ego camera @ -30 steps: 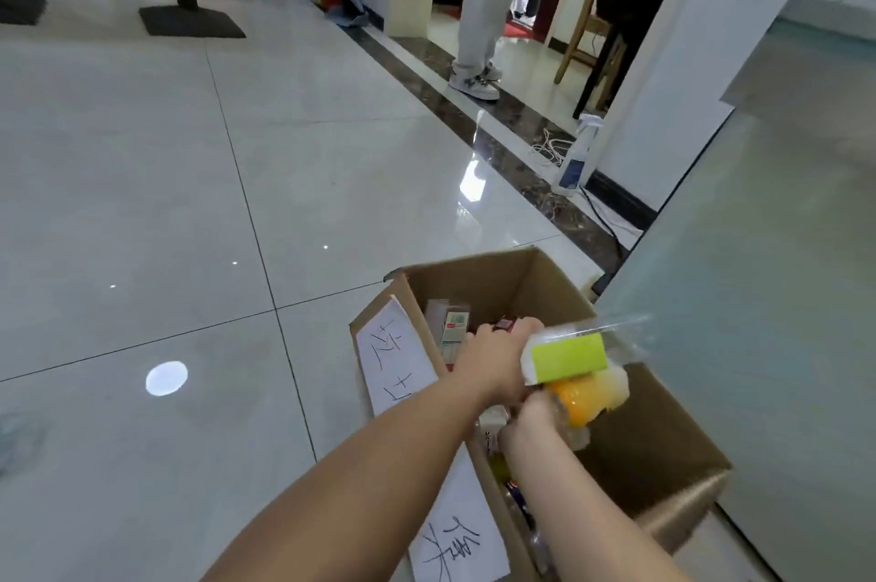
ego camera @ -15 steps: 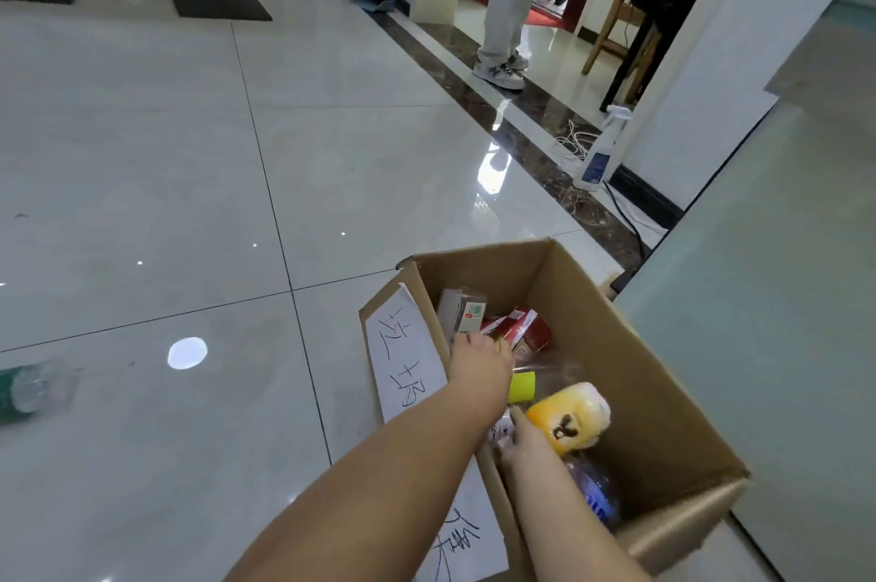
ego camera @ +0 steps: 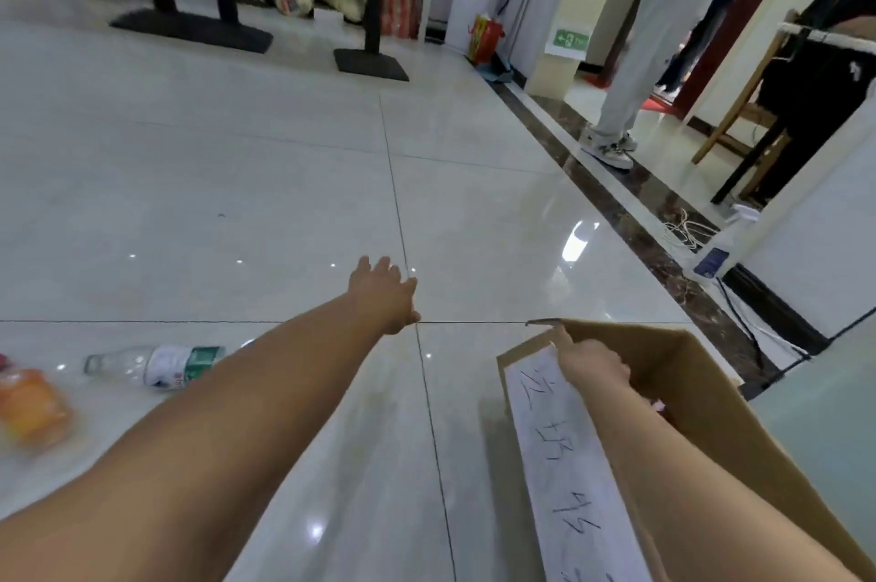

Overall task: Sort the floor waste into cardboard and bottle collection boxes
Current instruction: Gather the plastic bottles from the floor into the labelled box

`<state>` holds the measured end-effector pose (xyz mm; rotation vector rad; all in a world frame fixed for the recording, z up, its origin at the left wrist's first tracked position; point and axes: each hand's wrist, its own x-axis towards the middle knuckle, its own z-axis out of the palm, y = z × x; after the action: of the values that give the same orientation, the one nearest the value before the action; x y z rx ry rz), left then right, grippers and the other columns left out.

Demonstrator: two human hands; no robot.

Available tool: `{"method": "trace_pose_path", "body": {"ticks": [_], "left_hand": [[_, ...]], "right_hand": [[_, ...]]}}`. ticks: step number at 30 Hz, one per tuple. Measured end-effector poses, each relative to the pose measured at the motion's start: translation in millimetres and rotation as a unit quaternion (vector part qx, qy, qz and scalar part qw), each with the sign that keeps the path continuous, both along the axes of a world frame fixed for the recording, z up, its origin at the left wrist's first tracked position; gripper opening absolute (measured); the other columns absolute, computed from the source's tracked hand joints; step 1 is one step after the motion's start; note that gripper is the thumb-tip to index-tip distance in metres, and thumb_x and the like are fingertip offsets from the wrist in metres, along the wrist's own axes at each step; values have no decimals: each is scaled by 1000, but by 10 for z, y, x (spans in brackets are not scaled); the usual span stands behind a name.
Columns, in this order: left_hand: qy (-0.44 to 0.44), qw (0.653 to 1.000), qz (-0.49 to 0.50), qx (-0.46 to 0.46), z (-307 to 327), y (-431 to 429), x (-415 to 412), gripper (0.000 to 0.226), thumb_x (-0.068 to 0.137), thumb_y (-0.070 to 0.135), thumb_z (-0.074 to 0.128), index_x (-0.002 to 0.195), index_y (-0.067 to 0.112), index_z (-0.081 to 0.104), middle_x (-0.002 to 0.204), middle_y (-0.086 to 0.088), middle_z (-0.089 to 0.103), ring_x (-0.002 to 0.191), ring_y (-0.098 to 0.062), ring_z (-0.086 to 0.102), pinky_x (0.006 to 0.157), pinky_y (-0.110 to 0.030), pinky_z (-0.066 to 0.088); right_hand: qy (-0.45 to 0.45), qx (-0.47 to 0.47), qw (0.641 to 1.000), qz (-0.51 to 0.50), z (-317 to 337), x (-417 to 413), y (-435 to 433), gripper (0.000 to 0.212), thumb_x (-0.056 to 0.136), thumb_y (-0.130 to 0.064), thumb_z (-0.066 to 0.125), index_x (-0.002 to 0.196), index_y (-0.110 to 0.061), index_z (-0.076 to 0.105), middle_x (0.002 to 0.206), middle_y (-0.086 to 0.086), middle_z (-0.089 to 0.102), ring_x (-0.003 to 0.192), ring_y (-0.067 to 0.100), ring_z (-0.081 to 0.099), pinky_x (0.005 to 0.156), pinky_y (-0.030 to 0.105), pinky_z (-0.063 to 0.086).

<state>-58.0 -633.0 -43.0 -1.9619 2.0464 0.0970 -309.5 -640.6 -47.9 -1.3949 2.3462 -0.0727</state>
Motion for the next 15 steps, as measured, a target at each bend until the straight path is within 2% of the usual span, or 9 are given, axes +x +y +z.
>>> {"method": "trace_pose_path", "body": {"ticks": [2, 4, 8, 11, 15], "left_hand": [[-13, 997, 61, 35, -70, 186, 570, 66, 99, 54, 27, 154, 20, 14, 160, -10, 13, 149, -28, 2, 119, -48, 4], [-16, 992, 110, 65, -203, 428, 1072, 68, 98, 56, 27, 154, 21, 13, 161, -10, 12, 149, -29, 0, 118, -49, 3], [-11, 973, 205, 108, -579, 1039, 1991, 72, 96, 59, 31, 154, 20, 11, 161, -10, 9, 149, -31, 0, 117, -52, 4], [7, 952, 274, 133, -891, 1437, 2523, 81, 95, 59, 37, 155, 18, 2, 162, -12, -1, 148, -35, -6, 117, -55, 2], [32, 930, 341, 137, -1264, 1831, 2942, 90, 92, 59, 44, 154, 19, -6, 161, -12, -12, 147, -39, -11, 113, -61, 4]], "right_hand": [[32, -55, 989, 135, -25, 571, -54, 58, 97, -49, 30, 127, -4, 51, 130, 19, 51, 122, 35, 45, 103, 46, 39], [10, -76, 968, 238, -168, 1194, -38, 57, 98, -47, 33, 131, -4, 49, 132, 19, 51, 126, 36, 43, 105, 43, 37], [-34, 8, 917, 398, -599, 2368, 181, 64, 99, -49, 35, 149, -10, 29, 152, 14, 31, 142, 31, 25, 113, 39, 25], [-11, 71, 873, 483, -842, 3015, 275, 67, 98, -51, 36, 152, -14, 22, 157, 9, 23, 145, 28, 19, 116, 39, 22], [20, 108, 847, 521, -1163, 3541, 303, 73, 94, -57, 38, 152, -17, 19, 159, 7, 20, 146, 27, 19, 117, 43, 22]]}}
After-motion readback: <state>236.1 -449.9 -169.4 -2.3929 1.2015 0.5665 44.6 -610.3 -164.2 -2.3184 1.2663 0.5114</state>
